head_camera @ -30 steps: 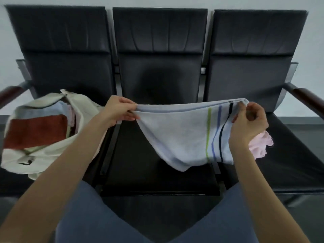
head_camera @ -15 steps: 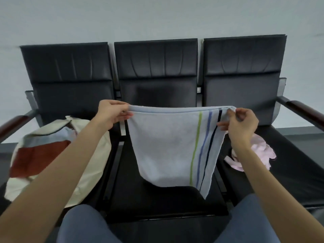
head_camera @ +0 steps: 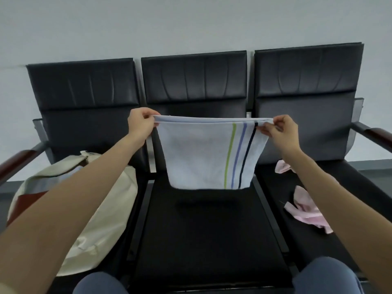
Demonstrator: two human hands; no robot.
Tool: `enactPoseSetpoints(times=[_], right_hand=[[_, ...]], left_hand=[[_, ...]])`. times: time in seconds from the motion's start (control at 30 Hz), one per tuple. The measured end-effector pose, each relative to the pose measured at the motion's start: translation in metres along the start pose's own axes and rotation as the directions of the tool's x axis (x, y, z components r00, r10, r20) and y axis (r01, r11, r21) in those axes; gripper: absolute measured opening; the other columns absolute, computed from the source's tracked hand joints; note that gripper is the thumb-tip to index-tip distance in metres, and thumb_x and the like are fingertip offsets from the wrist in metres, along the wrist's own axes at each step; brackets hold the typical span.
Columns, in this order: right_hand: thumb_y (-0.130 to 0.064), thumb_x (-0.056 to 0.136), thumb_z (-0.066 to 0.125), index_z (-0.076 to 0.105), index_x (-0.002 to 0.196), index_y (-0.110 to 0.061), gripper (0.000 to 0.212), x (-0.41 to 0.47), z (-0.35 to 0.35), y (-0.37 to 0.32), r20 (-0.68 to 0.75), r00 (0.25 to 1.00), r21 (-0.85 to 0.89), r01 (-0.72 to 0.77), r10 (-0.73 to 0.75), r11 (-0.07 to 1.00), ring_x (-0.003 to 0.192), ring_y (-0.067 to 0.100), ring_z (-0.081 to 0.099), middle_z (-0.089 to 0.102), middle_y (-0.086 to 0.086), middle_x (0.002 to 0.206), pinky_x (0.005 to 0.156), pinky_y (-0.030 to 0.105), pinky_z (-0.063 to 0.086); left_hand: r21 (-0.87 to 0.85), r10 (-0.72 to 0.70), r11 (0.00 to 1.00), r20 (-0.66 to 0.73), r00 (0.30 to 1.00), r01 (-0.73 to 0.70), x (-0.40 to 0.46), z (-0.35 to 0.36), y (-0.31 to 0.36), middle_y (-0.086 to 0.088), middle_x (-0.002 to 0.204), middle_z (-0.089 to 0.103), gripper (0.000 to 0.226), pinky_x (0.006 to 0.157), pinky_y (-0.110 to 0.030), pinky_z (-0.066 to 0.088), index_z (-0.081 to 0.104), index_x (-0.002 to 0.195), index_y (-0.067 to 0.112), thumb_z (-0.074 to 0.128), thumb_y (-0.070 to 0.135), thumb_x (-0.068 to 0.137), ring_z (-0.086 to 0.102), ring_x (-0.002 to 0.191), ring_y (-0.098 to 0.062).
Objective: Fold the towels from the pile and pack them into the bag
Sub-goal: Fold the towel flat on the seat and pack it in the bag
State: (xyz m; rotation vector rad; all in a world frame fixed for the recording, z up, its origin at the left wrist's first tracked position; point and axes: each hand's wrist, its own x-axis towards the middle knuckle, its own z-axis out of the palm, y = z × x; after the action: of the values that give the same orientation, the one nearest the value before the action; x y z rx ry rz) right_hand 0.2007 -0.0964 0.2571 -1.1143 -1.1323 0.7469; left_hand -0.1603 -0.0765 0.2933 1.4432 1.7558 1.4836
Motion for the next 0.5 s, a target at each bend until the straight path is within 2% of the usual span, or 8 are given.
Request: enactPoseSetpoints(times=[0.1,0.23,0.33,0.43,0.5], right_hand=[[0.002,0.090,0.061,0.049,0.082,-0.016,0.023,-0.018,0.000,0.011,0.029,0.999,-0.010,0.019,-0.019,1.000,0.076,0.006,0.070,0.063,0.004,0.087,0.078,0.022,0.056],[0.005,0.086,0.064,0.050,0.082,-0.018,0.028,-0.070,-0.007,0.057,0.116,0.992,-0.076,-0.037,0.046,0.996,0.074,0.001,0.067,0.064,0.003,0.083,0.076,0.018,0.054],[0.005,0.085,0.065,0.052,0.083,-0.018,0.027,-0.122,-0.014,0.108,0.123,0.978,-0.143,-0.153,0.171,0.978,0.074,0.001,0.066,0.065,0.003,0.083,0.076,0.020,0.054],[0.006,0.086,0.063,0.052,0.083,-0.015,0.025,-0.174,-0.021,0.157,0.121,0.934,-0.208,-0.306,0.335,0.929,0.071,0.003,0.067,0.065,0.008,0.084,0.072,0.020,0.054],[0.005,0.087,0.062,0.051,0.082,-0.014,0.023,-0.202,-0.024,0.181,0.148,0.891,-0.288,-0.377,0.430,0.880,0.074,0.011,0.069,0.065,0.015,0.085,0.072,0.025,0.056]], left_hand=[[0.031,0.037,0.999,-0.036,0.999,-0.036,-0.017,-0.005,-0.027,-0.007,0.090,0.070,0.031,0.084,-0.035,0.057,0.073,0.084,0.012,0.049,-0.007,0.083,0.066,0.091,-0.018],[0.102,-0.043,0.994,0.042,0.998,0.039,-0.058,-0.010,-0.098,-0.005,0.087,0.071,0.032,0.086,-0.036,0.056,0.073,0.081,0.013,0.051,-0.008,0.080,0.067,0.090,-0.020],[0.226,-0.113,0.971,0.154,0.982,0.076,-0.101,-0.005,-0.165,-0.006,0.087,0.072,0.036,0.091,-0.040,0.054,0.072,0.076,0.017,0.050,-0.011,0.077,0.068,0.090,-0.023],[0.402,-0.241,0.908,0.274,0.931,0.117,-0.147,-0.002,-0.215,-0.013,0.092,0.073,0.033,0.091,-0.036,0.051,0.075,0.082,0.006,0.048,-0.013,0.076,0.066,0.094,-0.027],[0.487,-0.313,0.864,0.327,0.892,0.125,-0.172,-0.006,-0.239,-0.015,0.094,0.073,0.034,0.091,-0.035,0.050,0.075,0.082,0.002,0.046,-0.015,0.075,0.066,0.095,-0.029]])
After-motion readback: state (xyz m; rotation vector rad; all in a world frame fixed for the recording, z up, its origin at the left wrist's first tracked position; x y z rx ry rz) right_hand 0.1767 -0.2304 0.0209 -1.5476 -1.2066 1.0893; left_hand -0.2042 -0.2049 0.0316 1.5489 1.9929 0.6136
